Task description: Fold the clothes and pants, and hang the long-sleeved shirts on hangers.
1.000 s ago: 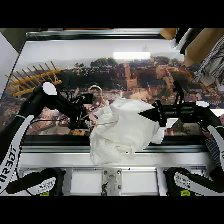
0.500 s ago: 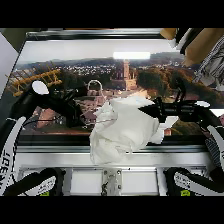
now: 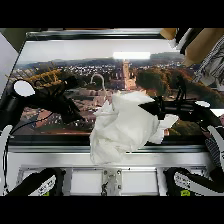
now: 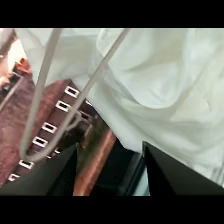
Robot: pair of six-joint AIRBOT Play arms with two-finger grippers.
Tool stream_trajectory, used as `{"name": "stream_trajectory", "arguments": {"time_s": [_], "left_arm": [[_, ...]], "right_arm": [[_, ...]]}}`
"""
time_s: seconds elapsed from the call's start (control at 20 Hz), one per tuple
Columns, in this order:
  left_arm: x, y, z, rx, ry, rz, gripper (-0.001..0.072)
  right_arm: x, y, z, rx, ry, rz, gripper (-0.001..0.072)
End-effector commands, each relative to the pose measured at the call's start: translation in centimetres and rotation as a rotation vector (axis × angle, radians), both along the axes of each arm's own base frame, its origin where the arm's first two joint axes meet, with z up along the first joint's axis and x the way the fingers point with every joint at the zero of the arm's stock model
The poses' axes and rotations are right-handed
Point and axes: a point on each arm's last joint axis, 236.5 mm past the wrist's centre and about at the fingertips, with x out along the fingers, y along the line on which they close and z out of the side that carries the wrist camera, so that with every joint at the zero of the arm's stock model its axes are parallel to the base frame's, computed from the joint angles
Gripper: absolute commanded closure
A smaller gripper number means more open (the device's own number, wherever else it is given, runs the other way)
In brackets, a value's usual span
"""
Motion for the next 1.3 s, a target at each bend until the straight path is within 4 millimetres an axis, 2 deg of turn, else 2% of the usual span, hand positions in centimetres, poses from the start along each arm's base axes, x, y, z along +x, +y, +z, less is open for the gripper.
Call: {"name": "stream_trajectory", "arguments": {"time_s": [0.0,0.1,0.2,0.25,0.35,0.5,0.7,0.9,1.25], "left_arm": [[3.5,0.5,3.7,-0.068,-0.106,0.289,0.0301],[3.9,0.7,5.3,-0.141,-0.052,0.478,0.0302],[3.4,0.8,4.9,-0.194,0.038,0.626,0.03],[2.6,0.8,3.8,-0.202,0.095,0.671,0.0299],[0.9,0.8,0.4,-0.193,0.24,0.754,0.0298],[0.4,0.9,-3.6,-0.211,0.343,0.901,0.0299],[1.0,-2.0,-4.3,-0.319,0.345,0.934,0.03],[0.6,-4.2,-5.8,-0.32,0.381,0.952,0.03],[-0.2,-6.5,-9.1,-0.257,0.457,0.941,0.0301]], "right_arm": [[0.1,0.0,2.2,0.061,-0.032,-0.014,0.0703],[-0.3,0.1,3.1,0.057,-0.062,-0.014,0.0703],[-0.8,0.2,4.1,0.052,-0.091,-0.013,0.0703],[-1.0,0.2,4.5,0.05,-0.102,-0.013,0.0703],[-1.2,0.3,5.1,0.045,-0.117,-0.018,0.0703],[-1.3,0.3,5.5,0.038,-0.134,-0.024,0.0703],[-1.2,0.2,5.5,0.037,-0.123,-0.032,0.0703],[-1.1,0.2,5.5,0.036,-0.122,-0.034,0.0703],[-1.2,0.2,5.6,0.035,-0.126,-0.034,0.0703]]}}
